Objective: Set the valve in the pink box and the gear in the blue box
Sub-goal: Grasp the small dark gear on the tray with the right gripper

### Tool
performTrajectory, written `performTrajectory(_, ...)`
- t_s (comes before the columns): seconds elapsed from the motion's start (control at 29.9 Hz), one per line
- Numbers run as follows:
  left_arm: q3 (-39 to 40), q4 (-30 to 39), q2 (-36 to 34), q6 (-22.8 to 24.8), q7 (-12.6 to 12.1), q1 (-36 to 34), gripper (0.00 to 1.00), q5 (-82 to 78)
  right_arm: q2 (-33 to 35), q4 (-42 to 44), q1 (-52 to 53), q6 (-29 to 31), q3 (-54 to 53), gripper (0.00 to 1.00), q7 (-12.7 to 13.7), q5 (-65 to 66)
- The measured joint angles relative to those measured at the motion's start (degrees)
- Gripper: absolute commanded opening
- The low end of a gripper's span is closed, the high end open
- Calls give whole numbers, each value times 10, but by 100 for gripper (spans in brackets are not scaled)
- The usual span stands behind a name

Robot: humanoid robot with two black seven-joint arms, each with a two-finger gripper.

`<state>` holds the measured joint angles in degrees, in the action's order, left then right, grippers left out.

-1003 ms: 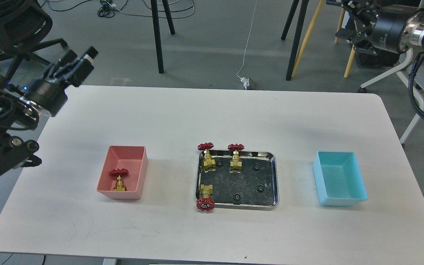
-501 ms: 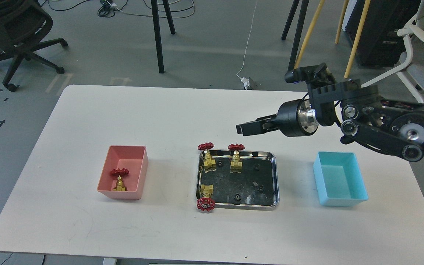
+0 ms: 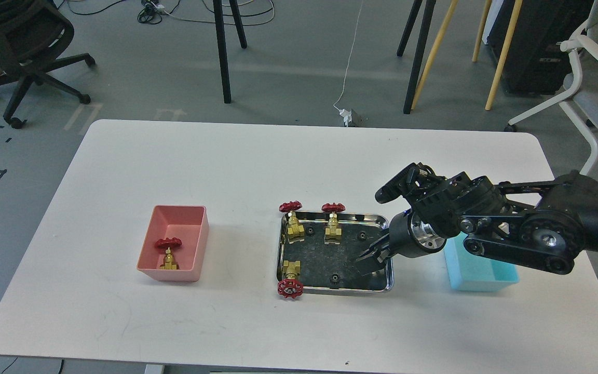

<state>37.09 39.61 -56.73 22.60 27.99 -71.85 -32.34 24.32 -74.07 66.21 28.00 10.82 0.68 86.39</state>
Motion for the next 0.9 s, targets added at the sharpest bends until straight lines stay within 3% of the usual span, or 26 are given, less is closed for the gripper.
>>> performTrajectory(0.13, 0, -7, -3, 0, 0, 0, 92, 1, -10, 15, -14, 0, 1, 92, -3, 22)
performTrajectory(0.4, 2, -25, -7, 0, 0, -1, 92, 7, -31, 44, -31, 0, 2, 78, -43, 83)
performTrajectory(0.9, 2, -27, -17, -1, 0, -3, 92, 22, -78, 118, -47, 0, 6, 67, -45, 107)
